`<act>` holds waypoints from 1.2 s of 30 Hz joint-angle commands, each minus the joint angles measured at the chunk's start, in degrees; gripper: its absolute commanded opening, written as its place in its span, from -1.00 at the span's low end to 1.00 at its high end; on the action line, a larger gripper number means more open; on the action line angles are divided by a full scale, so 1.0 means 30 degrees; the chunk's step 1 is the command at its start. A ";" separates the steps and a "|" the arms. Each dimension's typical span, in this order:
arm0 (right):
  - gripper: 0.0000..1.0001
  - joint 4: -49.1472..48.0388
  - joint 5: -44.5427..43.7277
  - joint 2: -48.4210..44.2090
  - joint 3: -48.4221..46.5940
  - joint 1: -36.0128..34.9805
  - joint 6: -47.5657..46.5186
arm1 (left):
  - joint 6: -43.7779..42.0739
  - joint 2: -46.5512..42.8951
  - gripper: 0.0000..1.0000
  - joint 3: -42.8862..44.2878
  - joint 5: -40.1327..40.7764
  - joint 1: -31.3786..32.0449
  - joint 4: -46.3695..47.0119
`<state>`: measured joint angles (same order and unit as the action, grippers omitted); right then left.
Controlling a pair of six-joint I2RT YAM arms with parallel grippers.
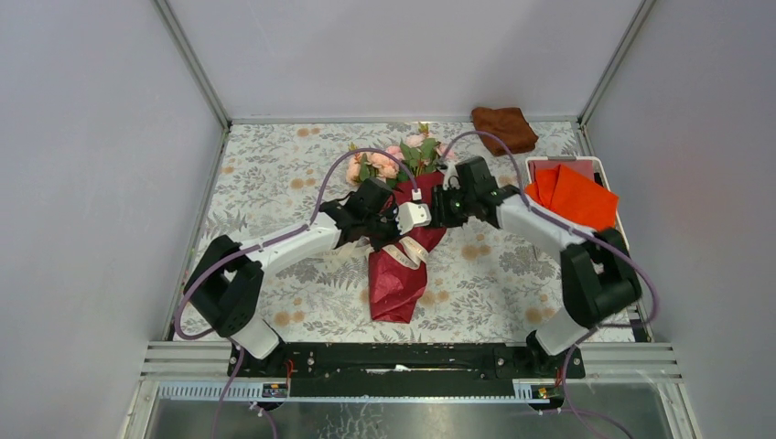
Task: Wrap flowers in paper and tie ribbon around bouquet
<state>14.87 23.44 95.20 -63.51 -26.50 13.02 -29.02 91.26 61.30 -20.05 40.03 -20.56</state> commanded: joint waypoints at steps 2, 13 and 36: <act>-0.32 -0.4466 -0.5034 -0.5787 0.5257 -0.0805 0.4137 | 0.0593 0.0435 -1.00 0.0715 0.0396 -0.0131 0.0865; -0.28 -0.9841 -0.8399 -0.8579 1.0646 -0.5803 0.8868 | 0.0905 0.0690 -1.00 0.0692 0.0182 -0.0337 0.1052; -0.23 -0.6272 -1.3912 -0.7930 0.8059 -0.9290 0.5949 | 0.0872 0.0942 -1.00 0.0806 -0.0079 -0.0437 0.0818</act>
<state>-5.41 -11.22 74.89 -36.86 -51.27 35.24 -27.05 93.23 62.00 -20.32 39.18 -20.16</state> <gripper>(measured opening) 0.390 0.007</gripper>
